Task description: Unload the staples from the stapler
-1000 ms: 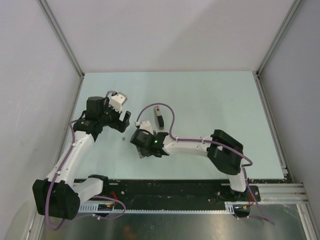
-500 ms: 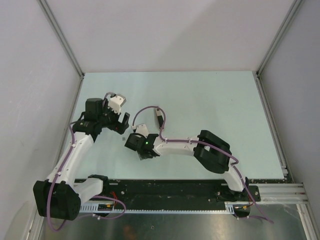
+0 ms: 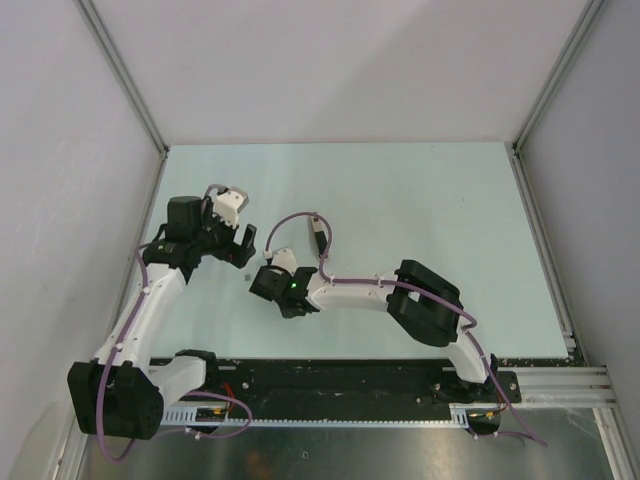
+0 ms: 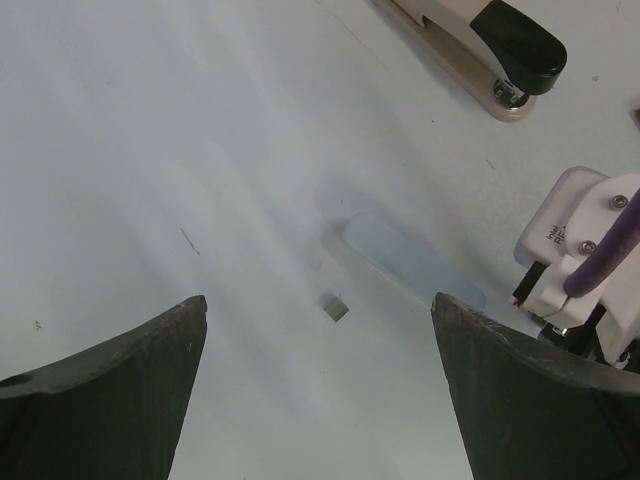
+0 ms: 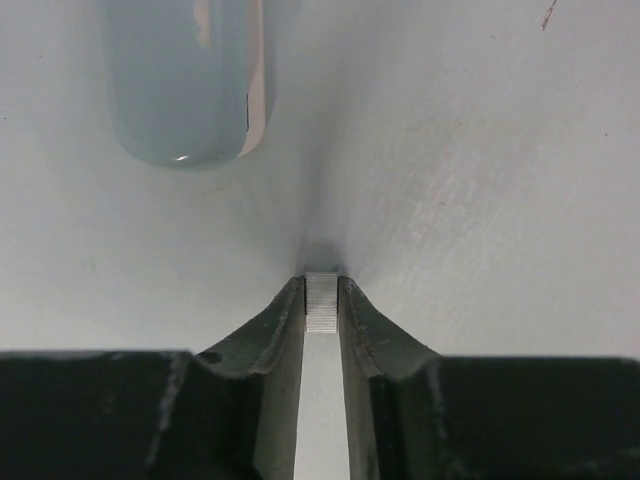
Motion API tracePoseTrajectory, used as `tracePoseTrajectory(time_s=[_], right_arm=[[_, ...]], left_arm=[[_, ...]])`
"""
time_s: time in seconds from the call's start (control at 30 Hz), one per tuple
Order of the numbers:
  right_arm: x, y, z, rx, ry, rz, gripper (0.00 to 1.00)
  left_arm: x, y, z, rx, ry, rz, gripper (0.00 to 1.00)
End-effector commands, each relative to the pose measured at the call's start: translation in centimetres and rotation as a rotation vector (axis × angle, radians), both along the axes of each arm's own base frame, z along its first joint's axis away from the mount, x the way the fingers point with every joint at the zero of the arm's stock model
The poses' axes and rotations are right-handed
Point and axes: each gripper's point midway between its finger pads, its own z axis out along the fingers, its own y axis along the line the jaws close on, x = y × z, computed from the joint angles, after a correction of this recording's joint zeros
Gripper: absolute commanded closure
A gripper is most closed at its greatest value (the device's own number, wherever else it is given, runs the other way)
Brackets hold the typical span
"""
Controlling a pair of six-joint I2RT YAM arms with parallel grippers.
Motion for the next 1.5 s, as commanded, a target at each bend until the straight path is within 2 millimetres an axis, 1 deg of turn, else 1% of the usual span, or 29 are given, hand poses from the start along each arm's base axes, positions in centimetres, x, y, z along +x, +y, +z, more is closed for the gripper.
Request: tracePoseTrajectory(time_s=[0.0,0.13,0.23,0.33,0.43,0.53,0.63,0.73,0.93,1.17,1.3,1.47], right_arm=[[0.3,-0.3,-0.2,0.006,0.004,-0.024,0.80],[0.5,-0.8,0.3,0.012,-0.001,-0.033,0.92],[1.1,-1.4,1.2,0.016,-0.019,-0.049,0.96],[2.1,-2.7,3.1,0.028,-0.047,-0.082,0.97],[3.4,-4.9,5.2,0.051,-0.071,-0.139,0.97],[4.4,-7.9,6.6,0.062,-0.090,-0.207,0.97],[5.2,-11.1,7.2,0.058,-0.097,-0.281,0.96],[5.6,-14.0,7.6,0.058,-0.104,-0.350,0.96],[5.8,-19.2,7.1,0.023,-0.111,-0.469,0.96],[5.7,-23.4,5.7,-0.006,-0.109,-0.567,0.97],[5.6,-24.5,5.0,-0.012,-0.102,-0.586,0.97],[5.6,-24.9,4.4,-0.019,-0.095,-0.592,0.98]], left_arm=[[0.3,-0.1,0.7,-0.013,-0.012,-0.011,0.02],[0.3,-0.2,0.6,-0.015,-0.008,-0.012,0.02],[0.3,-0.2,0.5,-0.018,0.000,-0.014,0.02],[0.2,-0.4,0.4,-0.023,0.007,-0.022,0.02],[-0.1,-0.6,0.0,-0.030,0.026,-0.034,0.02],[-0.3,-0.9,-0.3,-0.033,0.039,-0.042,0.02],[-0.3,-1.0,-0.5,-0.031,0.045,-0.049,0.02],[-0.4,-1.1,-0.6,-0.025,0.047,-0.053,0.02],[-0.6,-1.3,-0.8,-0.020,0.050,-0.062,0.02],[-0.8,-1.8,-0.9,-0.016,0.053,-0.076,0.02],[-0.9,-1.9,-1.1,-0.013,0.056,-0.079,0.02],[-0.9,-2.1,-1.2,-0.010,0.059,-0.085,0.02]])
